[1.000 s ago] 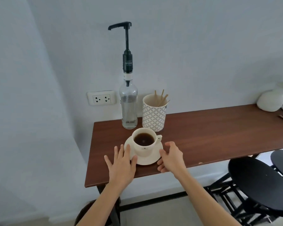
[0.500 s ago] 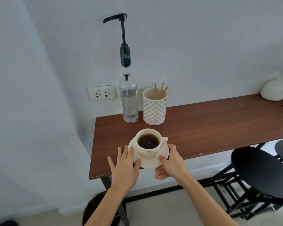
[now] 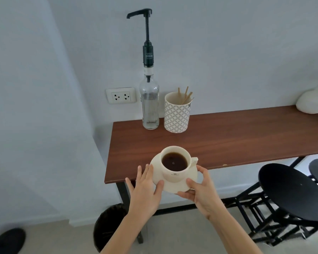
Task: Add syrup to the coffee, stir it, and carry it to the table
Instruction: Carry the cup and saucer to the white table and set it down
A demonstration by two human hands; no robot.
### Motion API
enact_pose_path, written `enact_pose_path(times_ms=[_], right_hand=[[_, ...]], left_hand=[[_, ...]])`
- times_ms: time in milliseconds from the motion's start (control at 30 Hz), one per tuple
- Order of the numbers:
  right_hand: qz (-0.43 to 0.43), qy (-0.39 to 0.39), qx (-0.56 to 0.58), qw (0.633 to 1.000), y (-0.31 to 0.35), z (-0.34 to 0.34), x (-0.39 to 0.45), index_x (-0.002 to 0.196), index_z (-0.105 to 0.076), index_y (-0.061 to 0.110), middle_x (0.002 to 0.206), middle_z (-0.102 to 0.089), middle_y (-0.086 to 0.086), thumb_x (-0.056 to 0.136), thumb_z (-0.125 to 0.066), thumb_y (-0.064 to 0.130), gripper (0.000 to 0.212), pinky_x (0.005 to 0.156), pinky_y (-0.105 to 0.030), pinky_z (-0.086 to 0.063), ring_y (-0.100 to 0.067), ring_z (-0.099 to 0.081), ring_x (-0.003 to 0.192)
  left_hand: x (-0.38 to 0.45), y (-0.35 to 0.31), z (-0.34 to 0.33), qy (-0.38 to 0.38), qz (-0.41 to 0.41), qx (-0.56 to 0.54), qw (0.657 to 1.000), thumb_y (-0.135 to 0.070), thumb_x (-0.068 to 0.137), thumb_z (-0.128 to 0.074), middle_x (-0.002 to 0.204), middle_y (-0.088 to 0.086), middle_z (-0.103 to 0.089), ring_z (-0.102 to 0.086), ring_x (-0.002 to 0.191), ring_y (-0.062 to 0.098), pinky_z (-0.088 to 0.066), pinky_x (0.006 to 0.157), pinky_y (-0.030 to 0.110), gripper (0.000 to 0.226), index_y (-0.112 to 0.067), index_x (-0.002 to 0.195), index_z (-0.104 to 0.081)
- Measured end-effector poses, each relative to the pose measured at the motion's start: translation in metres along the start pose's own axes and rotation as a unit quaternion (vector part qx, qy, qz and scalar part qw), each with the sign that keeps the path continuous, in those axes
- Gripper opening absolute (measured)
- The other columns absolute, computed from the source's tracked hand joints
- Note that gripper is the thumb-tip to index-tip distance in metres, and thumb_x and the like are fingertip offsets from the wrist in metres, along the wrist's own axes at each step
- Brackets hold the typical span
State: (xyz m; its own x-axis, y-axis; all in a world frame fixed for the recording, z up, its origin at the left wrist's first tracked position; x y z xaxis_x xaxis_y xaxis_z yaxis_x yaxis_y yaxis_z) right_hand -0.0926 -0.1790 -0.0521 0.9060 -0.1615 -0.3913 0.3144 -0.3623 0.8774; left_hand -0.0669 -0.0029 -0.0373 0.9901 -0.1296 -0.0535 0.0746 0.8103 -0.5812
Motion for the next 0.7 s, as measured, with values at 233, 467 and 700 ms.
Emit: enact_pose_path(times_ms=[233, 467, 700], right_hand=[[0.000, 0.111, -0.067, 0.992, 0.021, 0.002, -0.021, 0.132, -0.043, 0.023, 0.120, -0.064, -0.022, 0.099, -0.053, -0.004, 0.044, 0.054, -0.035, -0.064, -0.041, -0.076, 0.080], [-0.028, 0.239, -0.136, 0.961, 0.018, -0.022, -0.067, 0.131, -0.044, 0.024, 0.121, -0.064, -0.024, 0.100, -0.050, -0.005, 0.044, 0.053, -0.034, -0.064, -0.037, -0.077, 0.074], [-0.049, 0.369, -0.178, 0.911, -0.017, -0.071, -0.144, 0.137, -0.041, 0.021, 0.118, -0.066, -0.024, 0.100, -0.052, -0.003, 0.046, 0.052, -0.034, -0.064, -0.032, -0.078, 0.069]], left_hand=[[-0.048, -0.006, 0.012, -0.109, 0.067, -0.205, 0.970, -0.026, 0.102, -0.053, 0.127, -0.007, -0.061, -0.057, 0.112, 0.009, -0.042, 0.096, 0.022, 0.054, -0.023, 0.153, -0.035], [-0.138, -0.008, 0.032, -0.191, 0.174, -0.392, 0.883, -0.010, 0.099, -0.056, 0.097, 0.008, -0.070, -0.069, 0.070, 0.013, -0.056, 0.054, 0.020, 0.034, -0.040, 0.115, -0.055], [-0.258, 0.030, 0.050, -0.305, 0.246, -0.426, 0.815, -0.010, 0.097, -0.060, 0.101, 0.017, -0.075, -0.072, 0.072, 0.021, -0.055, 0.056, 0.022, 0.050, -0.022, 0.144, -0.048]])
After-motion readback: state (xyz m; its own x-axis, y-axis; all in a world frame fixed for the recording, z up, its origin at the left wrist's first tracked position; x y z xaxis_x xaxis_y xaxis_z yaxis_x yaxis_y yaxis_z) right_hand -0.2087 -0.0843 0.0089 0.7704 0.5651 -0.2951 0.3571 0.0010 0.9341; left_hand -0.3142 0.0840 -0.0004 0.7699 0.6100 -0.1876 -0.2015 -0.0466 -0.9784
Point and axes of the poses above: each hand's wrist, its own x-axis towards the middle knuckle, its own z-axis out of the back of the hand, y = z × x, the point moved 5 cm from there along x, towards the middle knuckle
